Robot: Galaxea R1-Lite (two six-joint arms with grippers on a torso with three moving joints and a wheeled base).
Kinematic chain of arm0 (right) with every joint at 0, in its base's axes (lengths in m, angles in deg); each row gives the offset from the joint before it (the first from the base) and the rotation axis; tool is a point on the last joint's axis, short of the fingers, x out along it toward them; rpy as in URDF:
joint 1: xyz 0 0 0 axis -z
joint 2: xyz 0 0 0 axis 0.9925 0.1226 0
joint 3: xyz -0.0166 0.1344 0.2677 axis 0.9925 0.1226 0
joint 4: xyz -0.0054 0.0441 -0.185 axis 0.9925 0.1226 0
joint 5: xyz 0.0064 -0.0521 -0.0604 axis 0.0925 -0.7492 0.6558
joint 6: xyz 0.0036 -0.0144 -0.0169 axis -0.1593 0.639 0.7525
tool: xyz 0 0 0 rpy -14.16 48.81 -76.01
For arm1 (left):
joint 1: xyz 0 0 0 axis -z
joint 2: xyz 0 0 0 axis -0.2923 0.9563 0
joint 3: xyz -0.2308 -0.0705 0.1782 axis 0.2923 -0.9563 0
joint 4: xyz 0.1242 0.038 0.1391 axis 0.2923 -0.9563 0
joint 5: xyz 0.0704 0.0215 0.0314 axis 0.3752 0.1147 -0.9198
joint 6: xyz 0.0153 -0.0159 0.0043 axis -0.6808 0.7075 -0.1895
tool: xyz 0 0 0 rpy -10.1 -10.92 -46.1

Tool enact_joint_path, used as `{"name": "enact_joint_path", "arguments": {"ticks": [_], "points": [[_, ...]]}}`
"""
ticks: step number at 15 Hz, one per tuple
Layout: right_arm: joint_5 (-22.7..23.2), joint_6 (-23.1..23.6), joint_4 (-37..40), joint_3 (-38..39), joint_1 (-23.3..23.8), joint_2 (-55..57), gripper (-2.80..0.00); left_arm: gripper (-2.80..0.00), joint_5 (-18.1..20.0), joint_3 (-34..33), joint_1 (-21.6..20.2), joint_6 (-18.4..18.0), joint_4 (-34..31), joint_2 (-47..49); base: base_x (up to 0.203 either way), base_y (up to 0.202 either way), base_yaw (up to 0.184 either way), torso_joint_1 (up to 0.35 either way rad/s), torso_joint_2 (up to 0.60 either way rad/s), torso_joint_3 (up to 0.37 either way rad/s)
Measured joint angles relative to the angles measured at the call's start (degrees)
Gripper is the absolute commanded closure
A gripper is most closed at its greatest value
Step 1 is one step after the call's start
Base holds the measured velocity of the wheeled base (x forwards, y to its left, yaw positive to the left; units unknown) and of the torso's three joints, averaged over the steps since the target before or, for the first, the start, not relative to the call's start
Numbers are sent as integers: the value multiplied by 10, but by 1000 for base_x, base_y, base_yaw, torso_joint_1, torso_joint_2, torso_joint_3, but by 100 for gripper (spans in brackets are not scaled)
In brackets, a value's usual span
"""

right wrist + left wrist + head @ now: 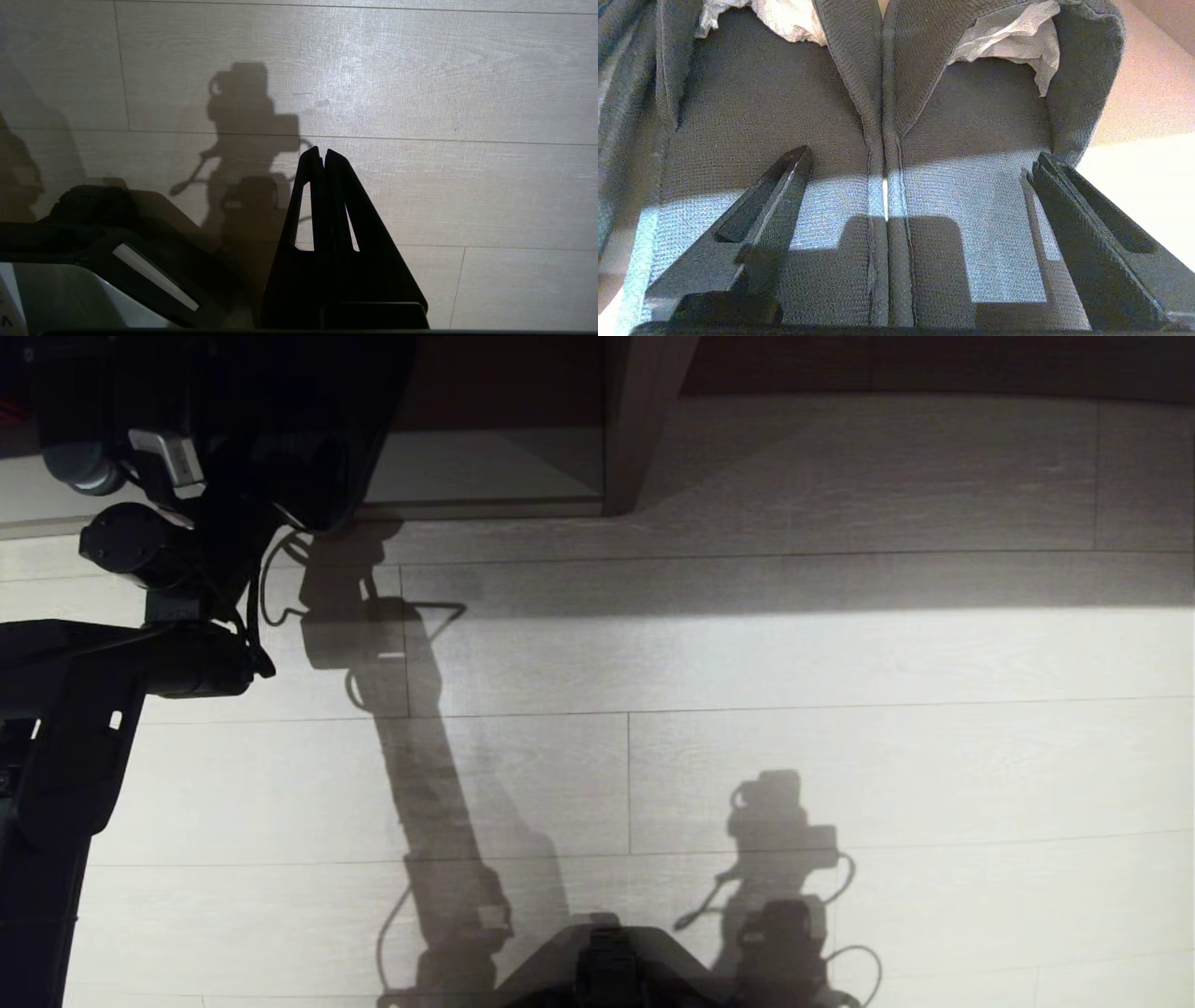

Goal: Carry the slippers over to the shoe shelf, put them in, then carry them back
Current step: Place the slippers on the floor

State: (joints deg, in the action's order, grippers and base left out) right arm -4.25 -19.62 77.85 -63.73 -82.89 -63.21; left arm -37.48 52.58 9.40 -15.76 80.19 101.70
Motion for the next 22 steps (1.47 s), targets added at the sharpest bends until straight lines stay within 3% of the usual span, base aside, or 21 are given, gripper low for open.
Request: {"name": "enact_joint_path", "arguments": {"ticks": [5,11,17,18,19,22], "points": [[0,0,0,0,0,0,0,-280,1,-2,-1,5,6,-8,19,0,-1,0,0,0],[0,0,0,0,0,0,0,-280,-2,-2,-2,2,11,-10,173,0,0,4,5,2],[0,-1,0,0,0,0,0,-280,-10,-2,-6,7,15,-9,0,0,0,0,0,0],[0,0,0,0,0,0,0,-58,-11,-2,-6,6,11,-9,0,0,0,0,0,0],[0,0,0,0,0,0,0,0,-11,-2,-6,5,10,-9,0,0,0,0,0,0],[0,0,0,0,0,0,0,0,-14,-2,-6,8,9,-10,0,0,0,0,0,0]]}}
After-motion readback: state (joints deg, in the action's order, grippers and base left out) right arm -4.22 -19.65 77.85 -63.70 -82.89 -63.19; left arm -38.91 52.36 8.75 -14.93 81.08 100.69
